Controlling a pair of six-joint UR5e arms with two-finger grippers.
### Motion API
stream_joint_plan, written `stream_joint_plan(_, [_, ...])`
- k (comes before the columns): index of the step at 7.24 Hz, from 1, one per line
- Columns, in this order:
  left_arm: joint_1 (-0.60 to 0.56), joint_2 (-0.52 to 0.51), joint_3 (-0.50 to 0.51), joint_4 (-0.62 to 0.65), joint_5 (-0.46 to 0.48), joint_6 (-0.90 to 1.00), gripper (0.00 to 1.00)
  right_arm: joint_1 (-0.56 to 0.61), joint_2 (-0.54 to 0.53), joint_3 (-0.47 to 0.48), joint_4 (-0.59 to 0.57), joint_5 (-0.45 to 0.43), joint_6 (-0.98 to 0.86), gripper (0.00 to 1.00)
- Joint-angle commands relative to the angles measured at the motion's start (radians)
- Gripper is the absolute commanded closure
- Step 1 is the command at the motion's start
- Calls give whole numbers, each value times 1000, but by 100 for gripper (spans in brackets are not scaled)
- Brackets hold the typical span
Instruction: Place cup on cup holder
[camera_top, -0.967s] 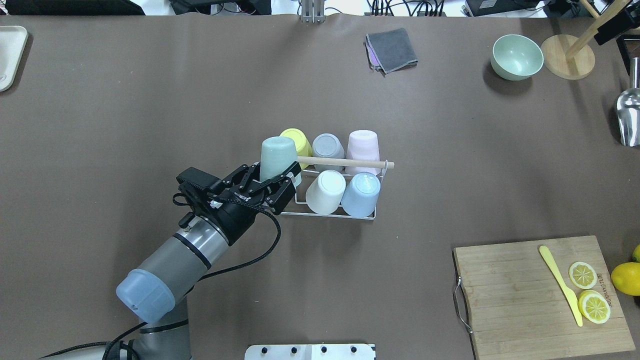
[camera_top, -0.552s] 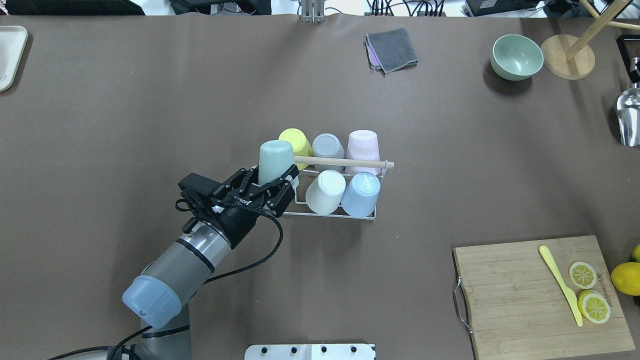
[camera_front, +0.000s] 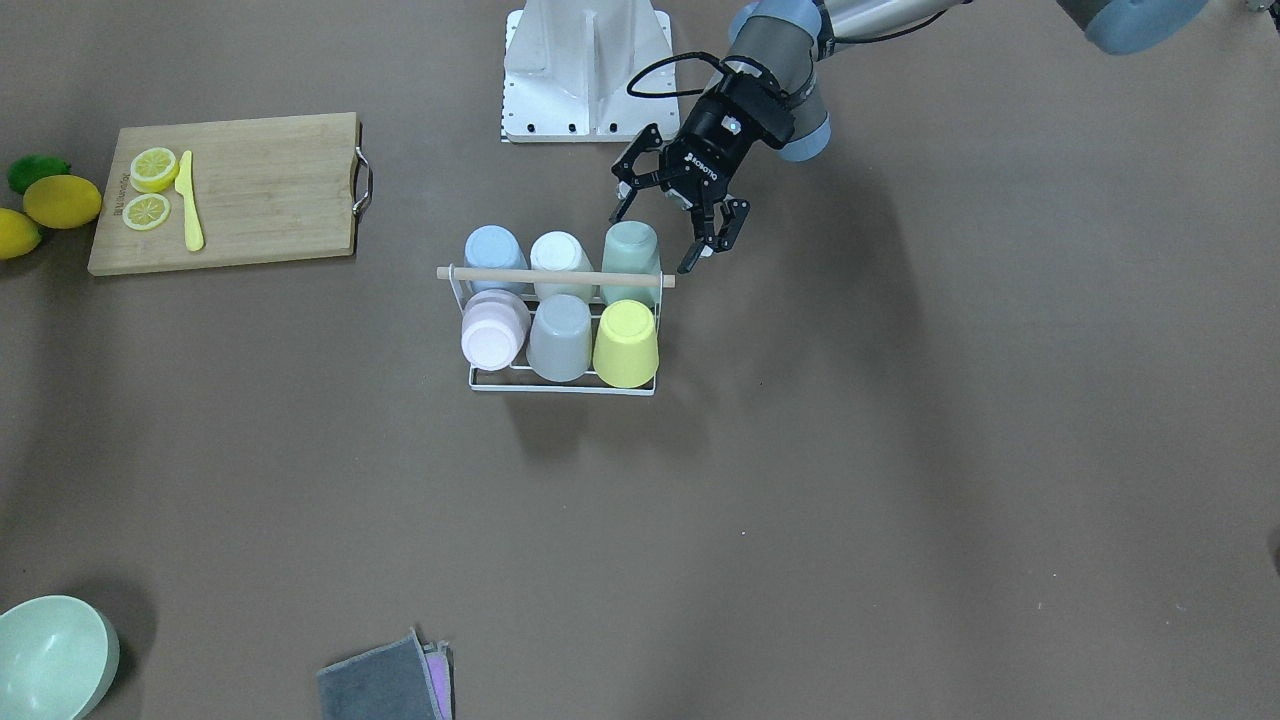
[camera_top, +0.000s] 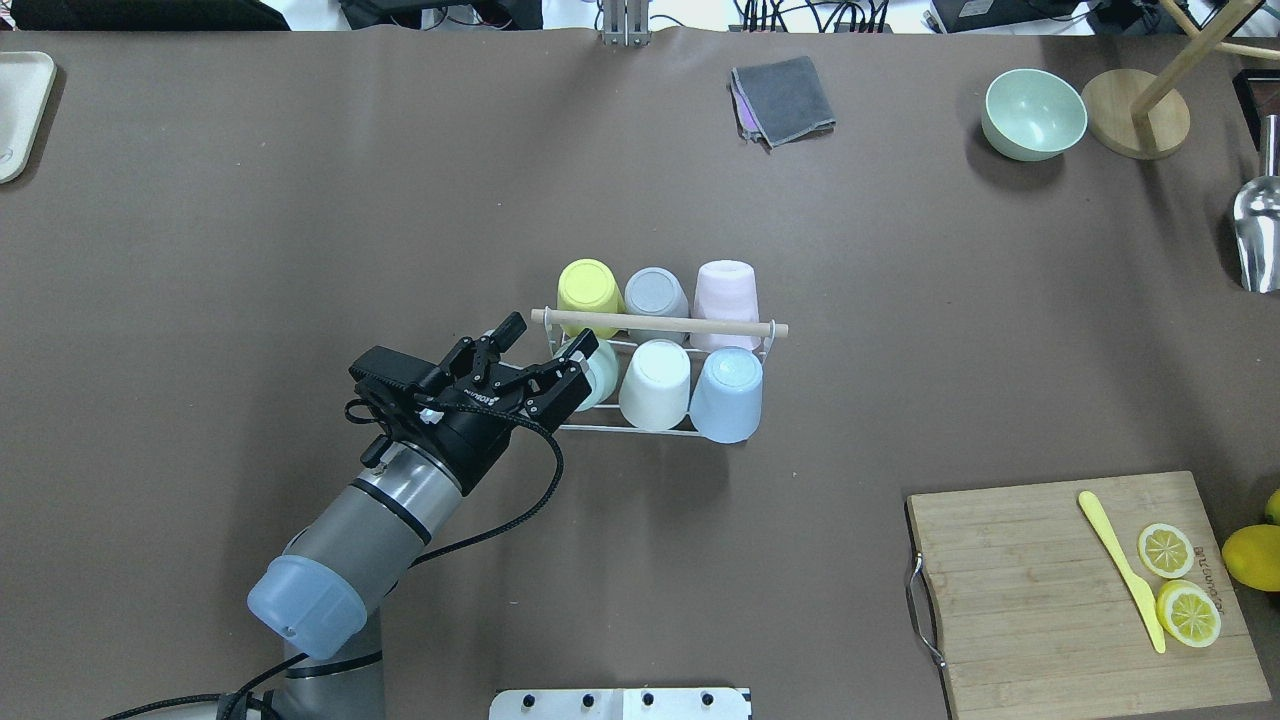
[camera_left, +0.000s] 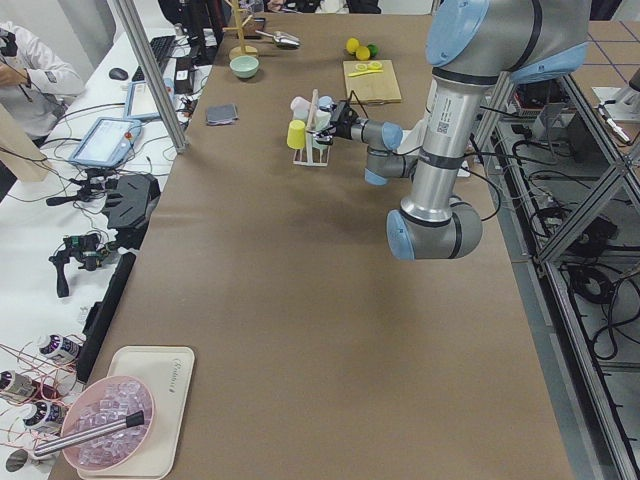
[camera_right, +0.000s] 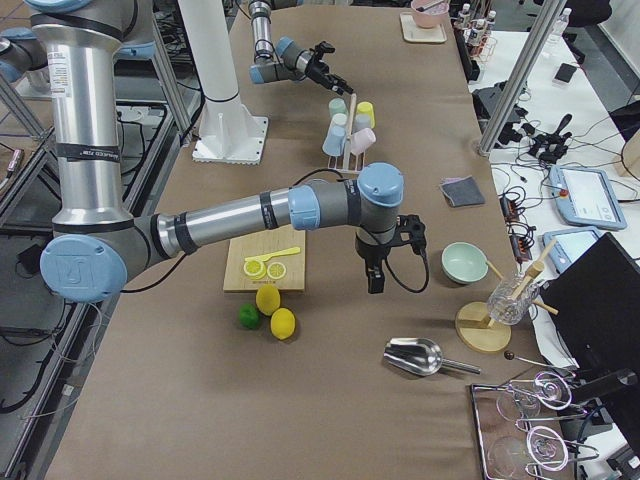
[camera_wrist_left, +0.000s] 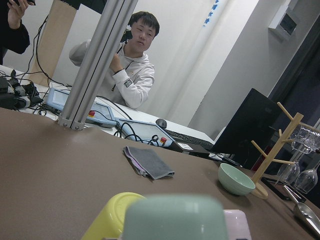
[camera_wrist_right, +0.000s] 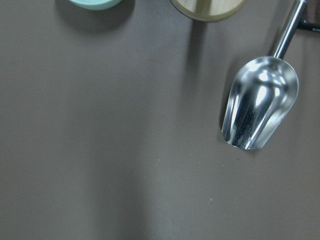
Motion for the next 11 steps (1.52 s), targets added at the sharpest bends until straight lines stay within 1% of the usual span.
stream_joint_plan(1, [0,-1,-2,1,10,-2,1,16,-38,3,1,8,-2,0])
stream_joint_plan(2, [-3,0,-10,1,8,1,1,22,-38,5,0,11,-2,0])
stream_joint_plan(3, [-21,5,-25,2,5,7,1,41,-68,5,0,18,-2,0])
stream_joint_plan(4, [-64,16,-22,4,-4,3,1,58,-88,5,-2,24,-2,0])
stream_joint_plan(5, [-124,33,-17,6,-53,6,1,91,-99,6,-8,28,-3,0])
stream_joint_plan(6, [-189,33,-7,7,-120,7,2,107,-118,5,-11,49,-3,0])
stream_joint_plan(7, [-258,31,25,13,-178,9,2,113,-148,-4,-5,52,-3,0])
stream_joint_plan(8, [-335,31,80,21,-250,7,2,113,-164,-33,0,49,-34,0])
stream_joint_plan(9, [-381,37,123,22,-318,7,2,110,-146,-60,0,45,-60,0])
stream_joint_plan(10, [-424,62,174,27,-384,6,2,104,-117,-60,-5,44,-49,0])
stream_joint_plan(11, [-473,74,211,82,-462,6,2,93,-112,-60,-5,35,-51,0])
